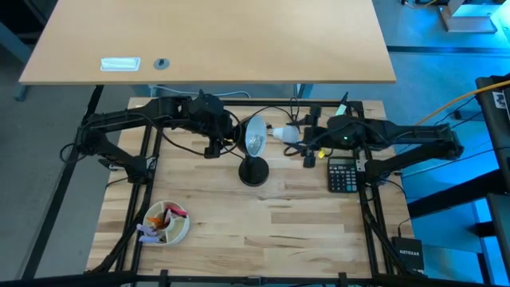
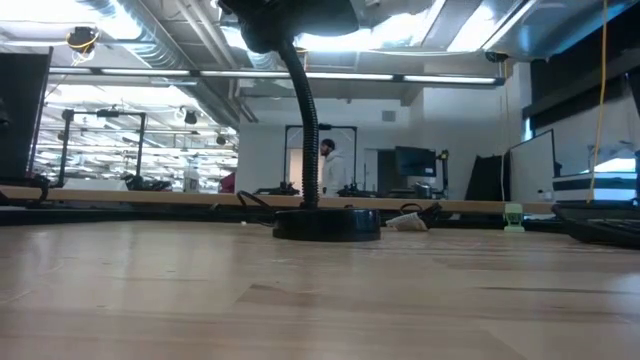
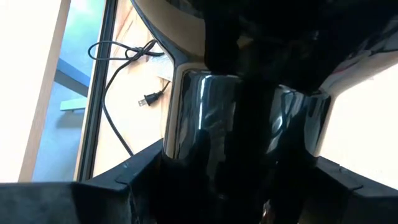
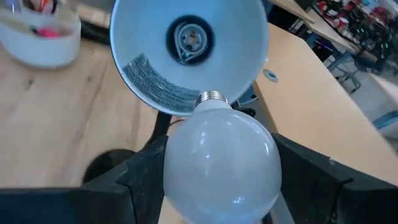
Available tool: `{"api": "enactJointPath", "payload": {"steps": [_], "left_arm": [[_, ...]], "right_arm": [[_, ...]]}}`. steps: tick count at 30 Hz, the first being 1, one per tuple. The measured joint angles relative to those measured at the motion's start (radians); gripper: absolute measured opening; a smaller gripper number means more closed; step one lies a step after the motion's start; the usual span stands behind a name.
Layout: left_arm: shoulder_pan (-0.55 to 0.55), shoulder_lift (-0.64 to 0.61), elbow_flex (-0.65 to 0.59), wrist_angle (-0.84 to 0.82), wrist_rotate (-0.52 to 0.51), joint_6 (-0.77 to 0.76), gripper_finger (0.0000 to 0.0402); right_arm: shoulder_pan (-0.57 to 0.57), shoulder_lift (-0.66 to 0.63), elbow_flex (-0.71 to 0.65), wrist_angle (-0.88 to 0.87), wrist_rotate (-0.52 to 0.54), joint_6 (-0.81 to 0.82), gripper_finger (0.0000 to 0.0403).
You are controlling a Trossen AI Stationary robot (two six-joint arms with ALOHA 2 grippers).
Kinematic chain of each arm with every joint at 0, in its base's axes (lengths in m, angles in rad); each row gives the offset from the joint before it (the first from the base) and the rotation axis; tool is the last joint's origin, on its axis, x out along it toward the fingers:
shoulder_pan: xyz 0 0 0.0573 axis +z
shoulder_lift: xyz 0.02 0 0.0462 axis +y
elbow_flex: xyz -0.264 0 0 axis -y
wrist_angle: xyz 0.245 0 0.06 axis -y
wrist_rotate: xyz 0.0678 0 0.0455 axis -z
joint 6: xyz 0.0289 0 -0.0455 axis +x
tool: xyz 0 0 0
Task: Screw lightbulb
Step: Insert the white lightbulb into the black desk lamp
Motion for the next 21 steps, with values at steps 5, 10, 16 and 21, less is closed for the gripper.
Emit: {"api": "enactJointPath", "payload": {"steps": [5, 10, 16, 21], "left_arm": [[0.000, 0.000, 0.000, -0.001, 0.000, -0.003, 0.0258], [0.000, 0.002, 0.000, 0.001, 0.001, -0.014, 0.0258], [-0.019, 0.002, 0.000, 0.003, 0.004, 0.107, 0.0258], [-0.023, 0.002, 0.000, -0.004, -0.001, 0.216, 0.0255]], "right_arm": [[0.000, 0.089, 0.163, -0.127, 0.000, -0.093, 0.0260], [0.000, 0.155, 0.235, -0.132, -0.011, -0.166, 0.0260], [0.000, 0.210, 0.242, -0.100, -0.020, -0.217, 0.0260], [0.002, 0.213, 0.242, -0.103, -0.041, -0.225, 0.0260]]}}
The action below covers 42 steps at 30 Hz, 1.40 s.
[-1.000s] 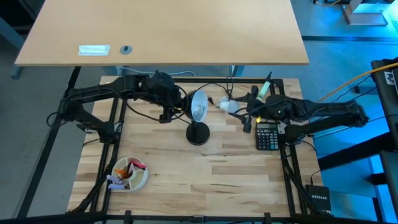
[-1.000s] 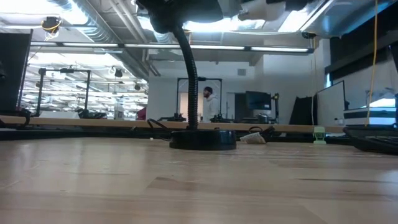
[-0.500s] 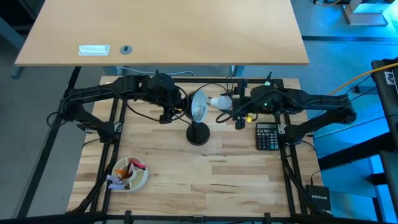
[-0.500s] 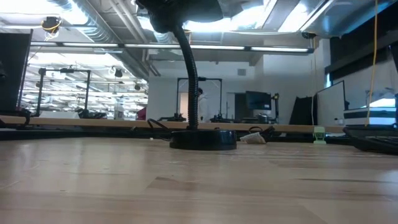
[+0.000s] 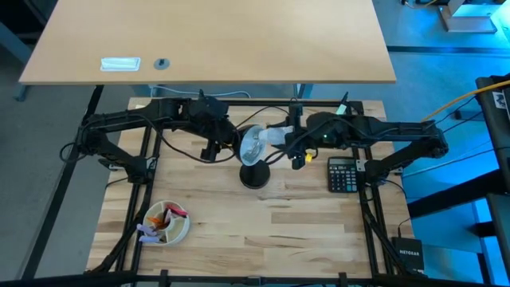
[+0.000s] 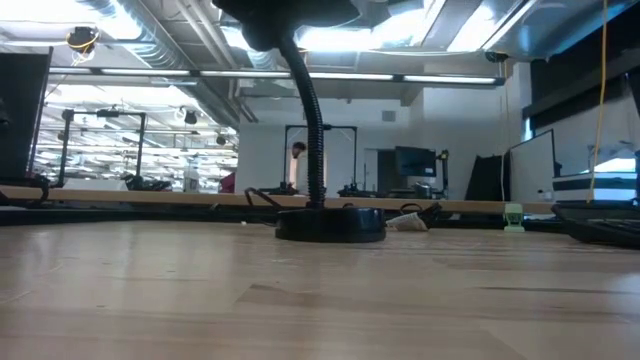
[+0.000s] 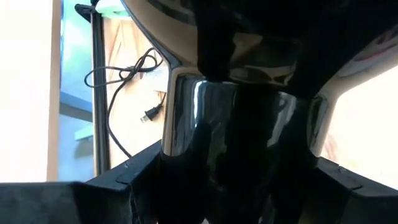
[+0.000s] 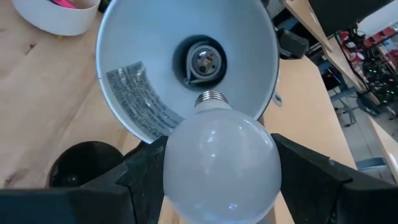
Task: Screw lightbulb
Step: Insert the white lightbulb into the black desk lamp
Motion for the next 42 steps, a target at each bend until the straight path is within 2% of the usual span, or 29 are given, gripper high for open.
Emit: {"api": "enactJointPath", "payload": {"steps": [8, 13, 20, 28, 36, 42], "left_arm": [[0.006, 0.000, 0.000, -0.004, -0.003, 0.029, 0.0255], [0.006, 0.000, 0.000, -0.004, -0.016, 0.087, 0.0255], [0.007, 0.000, 0.000, -0.004, -0.029, 0.077, 0.0255], [0.006, 0.000, 0.000, -0.003, -0.033, 0.056, 0.0255], [-0.004, 0.000, 0.000, -0.003, -0.055, 0.048, 0.0255], [-0.027, 0.001, 0.000, -0.001, -0.082, 0.046, 0.0255]], "right_arm": [[0.027, 0.046, 0.000, 0.071, 0.007, -0.005, 0.0260], [0.091, 0.110, 0.000, 0.167, 0.179, -0.119, 0.0260], [0.112, 0.162, 0.000, 0.223, 0.286, -0.110, 0.0260], [0.143, 0.226, 0.051, 0.218, 0.336, -0.097, 0.0260], [0.142, 0.290, 0.127, 0.196, 0.343, -0.100, 0.0259], [0.125, 0.311, 0.132, 0.160, 0.344, -0.078, 0.0259]]}}
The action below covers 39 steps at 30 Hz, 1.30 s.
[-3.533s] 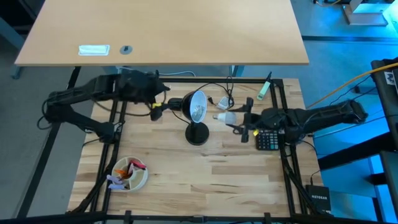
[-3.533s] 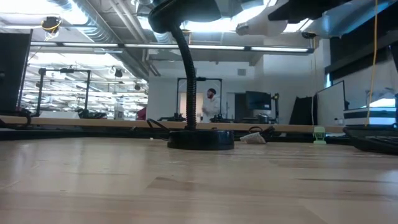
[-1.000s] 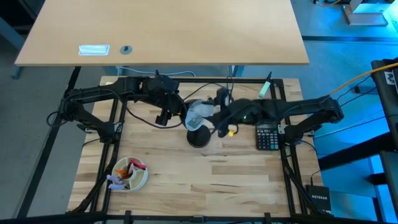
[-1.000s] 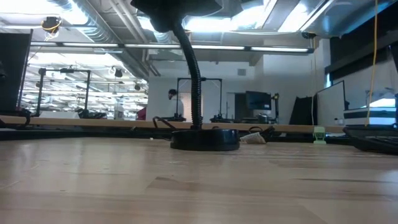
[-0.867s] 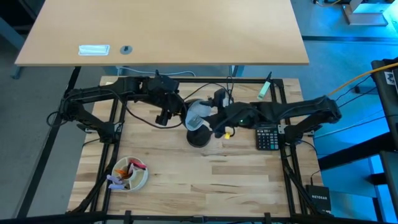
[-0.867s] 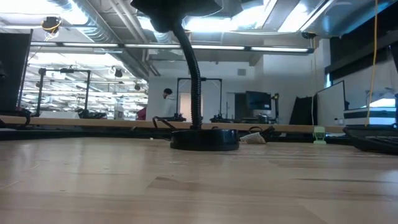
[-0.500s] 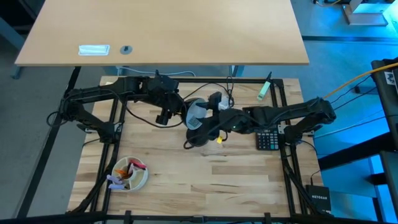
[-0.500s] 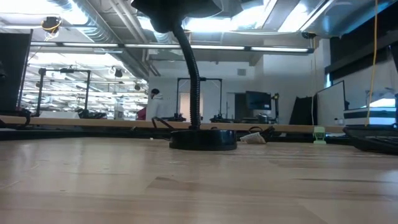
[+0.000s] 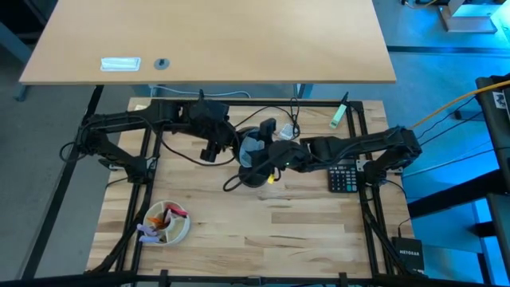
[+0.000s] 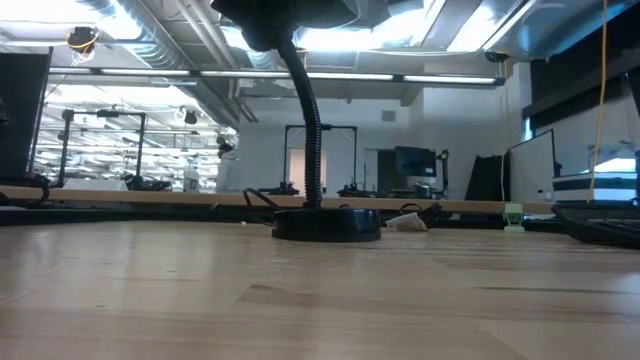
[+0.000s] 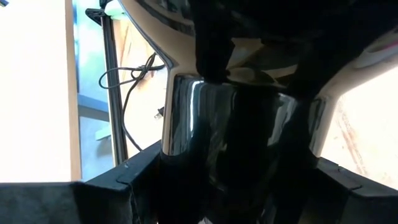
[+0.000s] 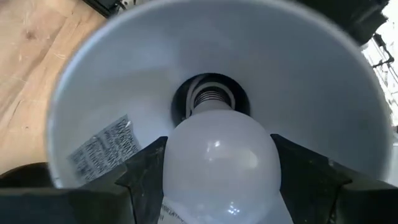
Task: Screw lightbulb
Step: Insert the white lightbulb into the black desk lamp
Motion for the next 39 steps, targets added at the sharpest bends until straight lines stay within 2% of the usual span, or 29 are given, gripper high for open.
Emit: {"api": "enactJointPath", "payload": {"steps": [6, 14, 19, 28, 34, 39], "left_arm": [[-0.032, 0.000, 0.000, 0.005, -0.042, -0.010, 0.0255], [-0.080, 0.000, -0.001, -0.001, -0.092, -0.125, 0.0255], [-0.111, 0.000, -0.003, 0.011, -0.106, -0.203, 0.0255], [-0.161, 0.000, -0.003, 0.006, -0.130, -0.224, 0.0255], [-0.204, -0.003, -0.003, -0.010, -0.202, -0.272, 0.0255], [-0.236, -0.004, -0.003, -0.017, -0.247, -0.291, 0.0255]], "right_arm": [[-0.003, 0.009, 0.001, 0.017, -0.014, -0.002, 0.0259], [-0.012, 0.015, 0.001, 0.021, -0.024, 0.018, 0.0259], [-0.019, 0.017, 0.002, 0.019, -0.063, 0.075, 0.0259], [-0.040, 0.016, 0.002, 0.009, -0.190, 0.149, 0.0259], [-0.062, 0.017, 0.002, 0.030, -0.273, 0.252, 0.0259], [-0.062, 0.017, 0.001, 0.040, -0.292, 0.360, 0.0259]]}}
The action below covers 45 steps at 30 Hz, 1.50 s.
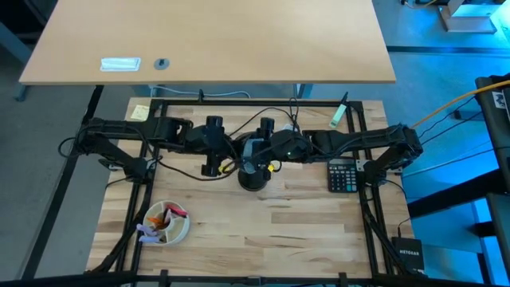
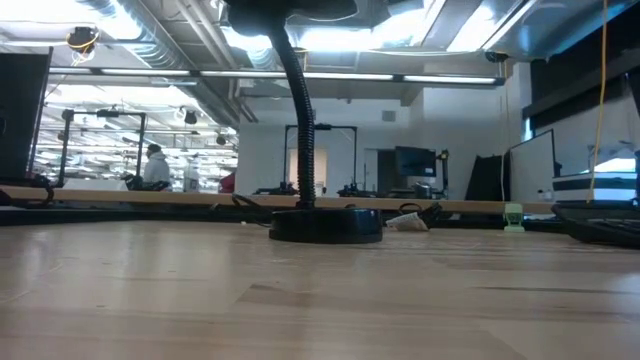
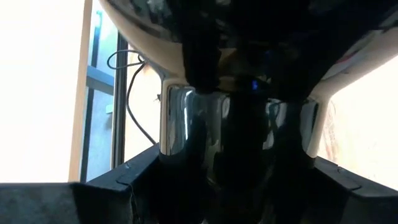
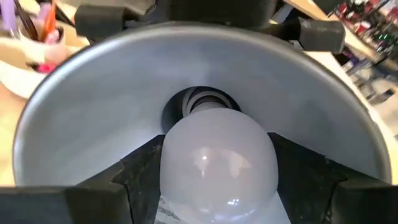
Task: Screw lightbulb
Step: Insert the white lightbulb into the black desk lamp
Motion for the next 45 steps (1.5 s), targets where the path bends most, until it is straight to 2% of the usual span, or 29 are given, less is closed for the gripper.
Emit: {"api": "enactJointPath", "payload": {"steps": [16, 26, 40, 45], "left_arm": [[-0.086, -0.001, 0.000, -0.019, -0.160, -0.002, 0.0251], [-0.120, 0.000, 0.000, -0.020, -0.182, -0.007, 0.0250], [-0.179, 0.000, 0.000, -0.029, -0.285, 0.012, 0.0249], [-0.192, 0.000, 0.000, -0.032, -0.294, 0.015, 0.0249]], "right_arm": [[-0.001, 0.002, -0.002, 0.032, -0.040, 0.510, 0.0259], [-0.001, 0.002, -0.002, 0.030, -0.065, 0.857, 0.0259], [-0.007, 0.001, -0.001, 0.028, -0.134, 1.355, 0.0259], [-0.016, 0.001, -0.001, 0.024, -0.158, 1.482, 0.0259]]}}
